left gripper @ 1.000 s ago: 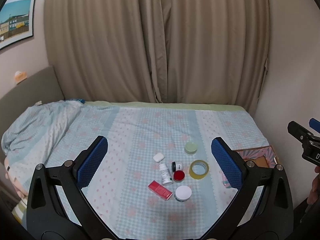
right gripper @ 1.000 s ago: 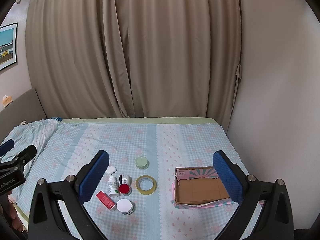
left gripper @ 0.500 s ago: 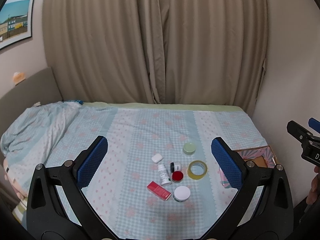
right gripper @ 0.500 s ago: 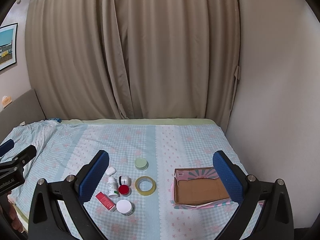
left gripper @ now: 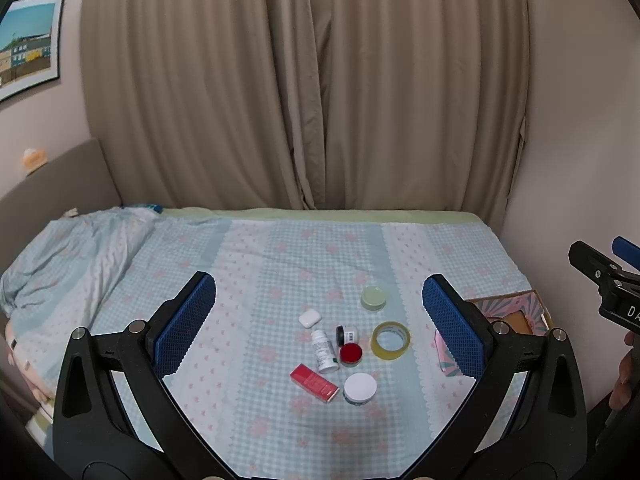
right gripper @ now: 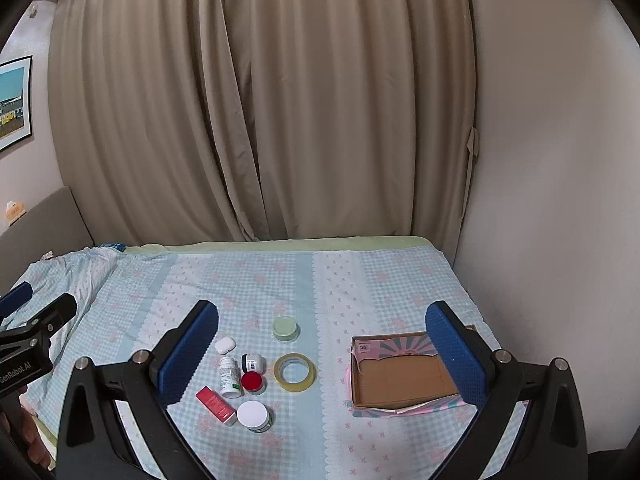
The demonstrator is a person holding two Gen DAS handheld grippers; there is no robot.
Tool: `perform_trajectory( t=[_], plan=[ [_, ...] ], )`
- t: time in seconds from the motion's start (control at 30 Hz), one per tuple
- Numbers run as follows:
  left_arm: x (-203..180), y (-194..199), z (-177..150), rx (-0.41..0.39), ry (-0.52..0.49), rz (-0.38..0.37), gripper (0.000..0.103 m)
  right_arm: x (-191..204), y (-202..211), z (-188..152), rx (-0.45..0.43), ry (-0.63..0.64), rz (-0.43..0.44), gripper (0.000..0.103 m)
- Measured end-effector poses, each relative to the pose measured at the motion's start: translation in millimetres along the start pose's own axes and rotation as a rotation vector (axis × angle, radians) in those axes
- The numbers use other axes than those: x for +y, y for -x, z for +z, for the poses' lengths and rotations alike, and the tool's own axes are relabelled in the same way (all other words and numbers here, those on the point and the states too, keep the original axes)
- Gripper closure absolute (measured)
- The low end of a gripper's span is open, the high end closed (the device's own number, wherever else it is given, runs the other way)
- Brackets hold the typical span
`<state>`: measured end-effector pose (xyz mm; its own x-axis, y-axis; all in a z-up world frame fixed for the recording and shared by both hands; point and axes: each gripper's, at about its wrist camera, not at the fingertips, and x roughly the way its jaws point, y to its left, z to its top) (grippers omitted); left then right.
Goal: Organize rigid objects
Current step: 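Lower the left tool onto the red box while the right tool reaches the yellow tape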
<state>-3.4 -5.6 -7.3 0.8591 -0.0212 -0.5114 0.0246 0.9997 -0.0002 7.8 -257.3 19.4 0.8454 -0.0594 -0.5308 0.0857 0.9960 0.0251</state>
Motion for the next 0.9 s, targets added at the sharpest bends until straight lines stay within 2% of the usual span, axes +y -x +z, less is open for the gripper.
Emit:
perform_trajectory(
  t=[0.27, 0.47, 0.67, 0.9],
  plan=[
    [-3.9, -2.3, -1.5, 0.007, 0.004, 0.01, 0.0, -1.7, 0.6, -1.9, -0.001, -0.001, 0.011, 0.0],
    [-9.0, -15.3, -4.9, 0.053, 0.03, 0.045, 0.0, -8.9, -6.4, -2.1, 0.015, 0.01, 0.049, 0.0],
    [-6.3, -52.5, -23.3, 0.185, 0.133, 0.071, 0.0, -17.3, -40.0, -6.4, 0.111, 0.051, 0.1, 0.0],
    [-3.0, -112.1, -85.1, 0.361, 0.322, 0.166, 0.0, -20.5, -102.5, -32.4, 0.245, 0.149, 0.221, 0.0]
  ],
)
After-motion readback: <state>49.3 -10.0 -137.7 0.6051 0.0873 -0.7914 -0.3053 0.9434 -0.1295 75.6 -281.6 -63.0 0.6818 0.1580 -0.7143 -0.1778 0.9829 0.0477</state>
